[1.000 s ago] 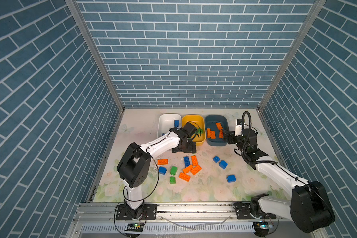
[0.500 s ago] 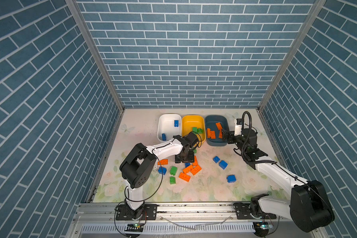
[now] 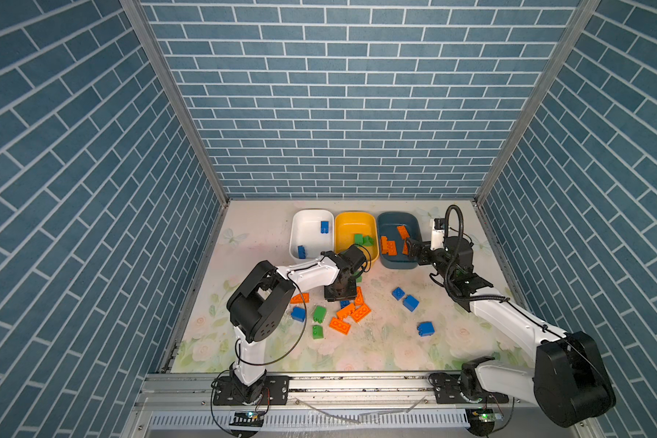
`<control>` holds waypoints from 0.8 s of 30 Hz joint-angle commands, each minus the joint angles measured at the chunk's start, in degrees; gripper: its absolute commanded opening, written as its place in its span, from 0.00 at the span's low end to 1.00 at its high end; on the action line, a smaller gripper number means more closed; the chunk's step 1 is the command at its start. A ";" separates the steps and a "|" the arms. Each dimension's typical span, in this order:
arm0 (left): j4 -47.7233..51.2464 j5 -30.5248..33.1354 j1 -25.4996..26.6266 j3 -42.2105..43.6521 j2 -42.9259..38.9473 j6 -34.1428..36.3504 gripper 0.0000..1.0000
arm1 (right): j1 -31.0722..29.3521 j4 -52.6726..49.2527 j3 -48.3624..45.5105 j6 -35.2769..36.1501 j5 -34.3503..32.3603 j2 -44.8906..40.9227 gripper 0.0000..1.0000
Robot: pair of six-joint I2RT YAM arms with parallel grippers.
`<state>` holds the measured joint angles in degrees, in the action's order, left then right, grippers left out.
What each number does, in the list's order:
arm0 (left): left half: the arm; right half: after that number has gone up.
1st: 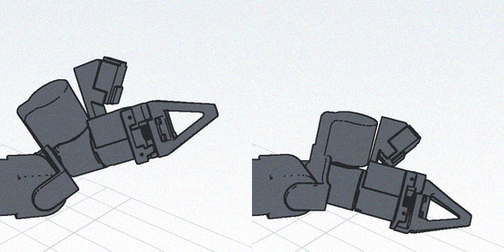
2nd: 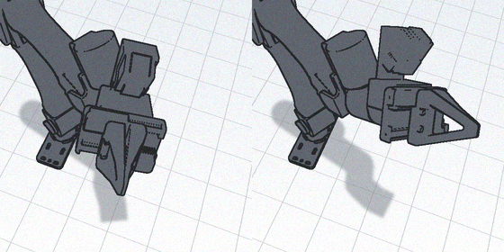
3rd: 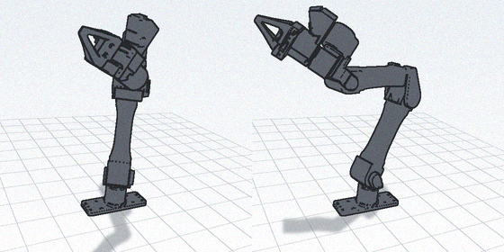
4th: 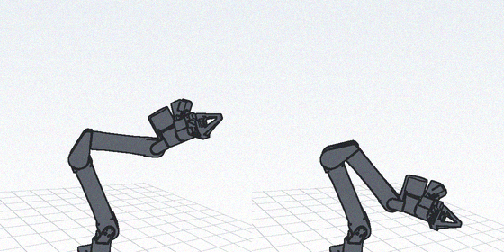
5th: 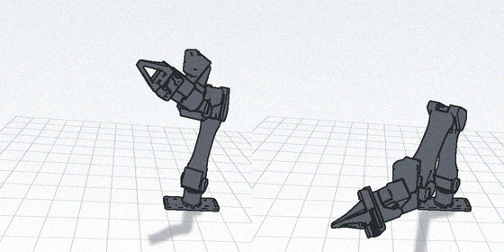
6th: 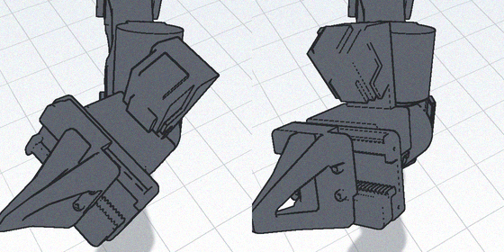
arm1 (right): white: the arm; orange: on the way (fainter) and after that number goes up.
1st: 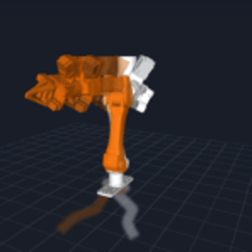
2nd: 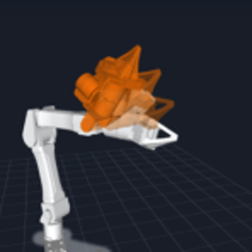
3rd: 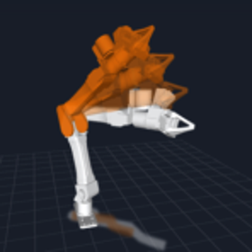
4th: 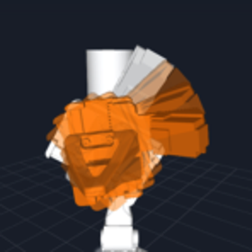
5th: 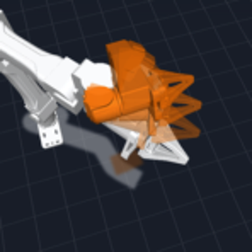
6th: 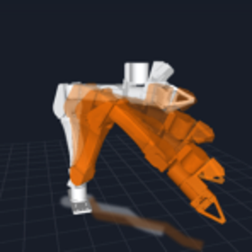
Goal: Sort the legos into containers by color
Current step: 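Lower the left gripper onto a blue brick in the pile and grasp it, then release the blue brick into the white tub while the right moves to the pile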
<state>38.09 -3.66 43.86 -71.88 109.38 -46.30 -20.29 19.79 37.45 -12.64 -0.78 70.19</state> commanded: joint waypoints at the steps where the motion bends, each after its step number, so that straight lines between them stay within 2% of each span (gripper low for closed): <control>1: 1.53 1.00 0.16 -0.45 2.63 0.16 0.43 | -0.18 1.28 1.81 -3.10 1.81 -0.06 0.99; 10: 1.25 2.49 0.18 0.04 1.98 -0.01 0.29 | -0.18 3.93 1.66 -6.09 8.69 0.11 0.99; 24: 1.36 9.30 0.10 3.12 -5.11 1.39 0.15 | -0.19 6.53 0.75 -4.85 9.10 0.82 0.99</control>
<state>38.76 2.55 43.90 -69.49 107.07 -45.65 -20.29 23.27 37.45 -16.69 7.27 70.30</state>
